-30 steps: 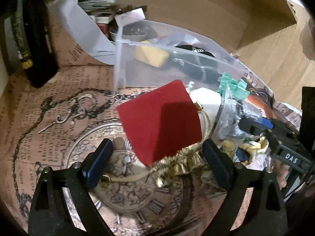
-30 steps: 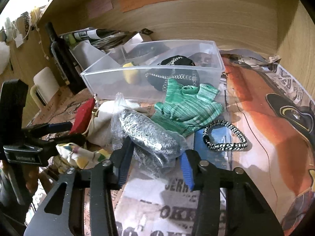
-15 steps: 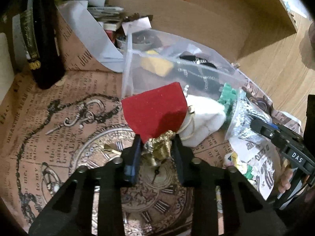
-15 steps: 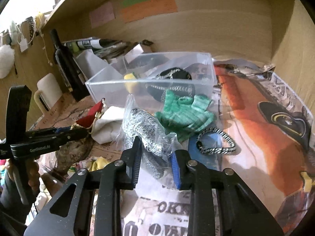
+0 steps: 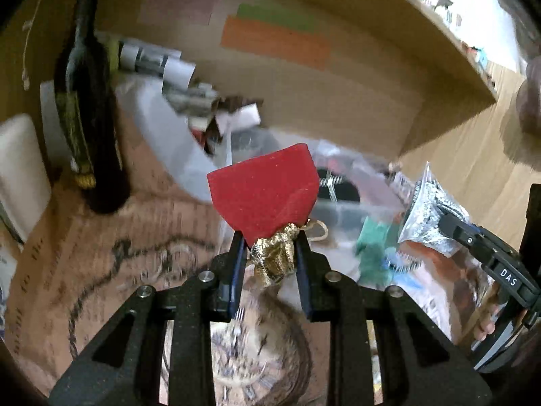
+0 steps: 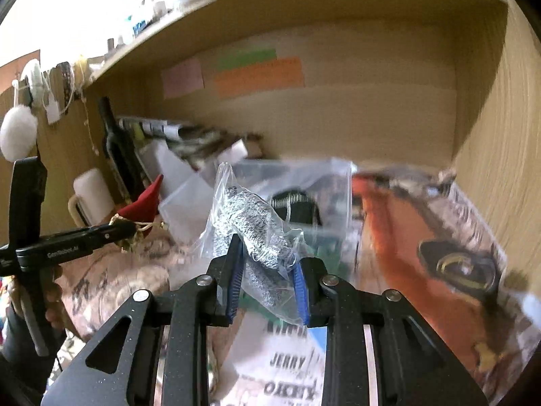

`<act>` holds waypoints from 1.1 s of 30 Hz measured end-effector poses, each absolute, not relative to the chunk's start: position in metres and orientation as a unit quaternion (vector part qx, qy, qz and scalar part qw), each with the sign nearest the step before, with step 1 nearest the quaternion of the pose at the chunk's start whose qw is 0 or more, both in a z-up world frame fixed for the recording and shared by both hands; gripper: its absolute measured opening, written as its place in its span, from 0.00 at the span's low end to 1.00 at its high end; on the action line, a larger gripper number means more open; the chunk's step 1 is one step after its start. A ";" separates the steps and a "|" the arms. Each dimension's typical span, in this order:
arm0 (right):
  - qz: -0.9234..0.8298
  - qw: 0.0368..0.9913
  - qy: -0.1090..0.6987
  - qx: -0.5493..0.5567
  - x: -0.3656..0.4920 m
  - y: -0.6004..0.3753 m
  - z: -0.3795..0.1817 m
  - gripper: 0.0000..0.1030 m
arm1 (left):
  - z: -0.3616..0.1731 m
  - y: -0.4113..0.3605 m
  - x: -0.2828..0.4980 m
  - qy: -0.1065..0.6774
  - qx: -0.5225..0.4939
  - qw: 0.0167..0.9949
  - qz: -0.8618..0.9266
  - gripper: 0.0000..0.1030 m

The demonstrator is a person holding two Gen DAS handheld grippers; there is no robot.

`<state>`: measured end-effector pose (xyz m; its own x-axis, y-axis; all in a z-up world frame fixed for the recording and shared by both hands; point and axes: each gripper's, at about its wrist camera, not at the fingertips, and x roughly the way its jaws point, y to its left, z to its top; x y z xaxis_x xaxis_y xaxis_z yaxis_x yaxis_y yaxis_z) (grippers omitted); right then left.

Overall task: Organize soft objects
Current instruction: 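Carry the red square and foil bag into the bin and open both tools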

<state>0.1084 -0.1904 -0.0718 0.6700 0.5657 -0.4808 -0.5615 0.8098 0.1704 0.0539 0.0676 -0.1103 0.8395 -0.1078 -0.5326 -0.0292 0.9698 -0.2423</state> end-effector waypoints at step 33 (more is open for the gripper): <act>0.317 0.877 0.353 -0.077 0.213 -0.112 -0.110 0.24 | -0.125 0.036 0.188 0.353 -0.014 0.935 0.014 0.47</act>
